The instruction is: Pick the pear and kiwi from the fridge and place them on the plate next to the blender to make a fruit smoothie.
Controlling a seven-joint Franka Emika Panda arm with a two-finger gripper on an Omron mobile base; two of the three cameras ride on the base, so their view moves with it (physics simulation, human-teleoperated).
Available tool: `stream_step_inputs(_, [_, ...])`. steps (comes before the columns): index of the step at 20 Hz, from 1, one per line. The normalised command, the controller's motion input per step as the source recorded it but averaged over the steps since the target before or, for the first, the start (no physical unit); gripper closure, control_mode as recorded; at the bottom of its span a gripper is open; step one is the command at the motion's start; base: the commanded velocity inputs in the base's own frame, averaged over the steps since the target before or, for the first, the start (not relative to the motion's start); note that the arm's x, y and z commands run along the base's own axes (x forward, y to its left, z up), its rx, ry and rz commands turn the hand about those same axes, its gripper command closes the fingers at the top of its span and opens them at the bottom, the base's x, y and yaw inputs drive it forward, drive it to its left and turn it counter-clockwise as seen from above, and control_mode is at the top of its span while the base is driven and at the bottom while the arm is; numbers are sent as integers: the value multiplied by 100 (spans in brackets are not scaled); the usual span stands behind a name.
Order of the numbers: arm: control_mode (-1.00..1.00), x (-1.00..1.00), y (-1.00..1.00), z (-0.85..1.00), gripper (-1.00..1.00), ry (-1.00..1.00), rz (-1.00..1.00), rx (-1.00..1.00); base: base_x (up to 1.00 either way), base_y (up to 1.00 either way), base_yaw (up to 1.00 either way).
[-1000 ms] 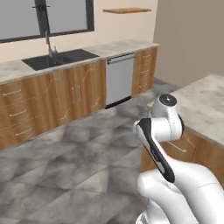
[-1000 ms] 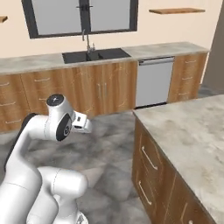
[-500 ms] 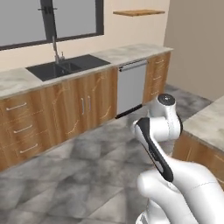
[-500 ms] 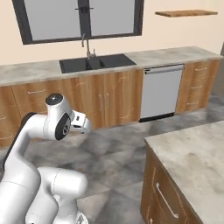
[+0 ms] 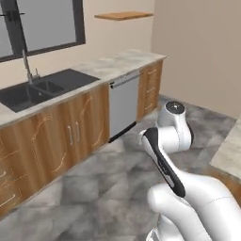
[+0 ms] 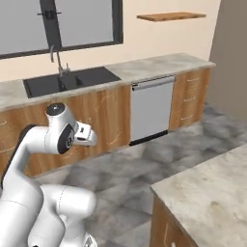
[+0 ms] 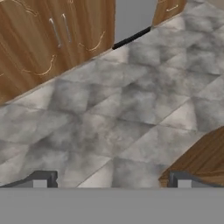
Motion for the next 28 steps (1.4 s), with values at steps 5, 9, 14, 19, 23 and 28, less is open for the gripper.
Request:
stream_step_inputs(5, [100,0,0,0,-100,0,0,0,95,7,-61])
stream_step_inputs(9, [100,0,0,0,-100,0,0,0,88,24,-66])
stream_step_inputs(14, [100,0,0,0,-100,0,0,0,96,34,-63])
stream_step_inputs(19, [100,0,0,0,-100,0,0,0,100,77,-58])
stream_step_inputs(23, [100,0,0,0,-100,0,0,0,100,74,-43])
stream_step_inputs(28, [100,0,0,0,-100,0,0,0,100,42,-34])
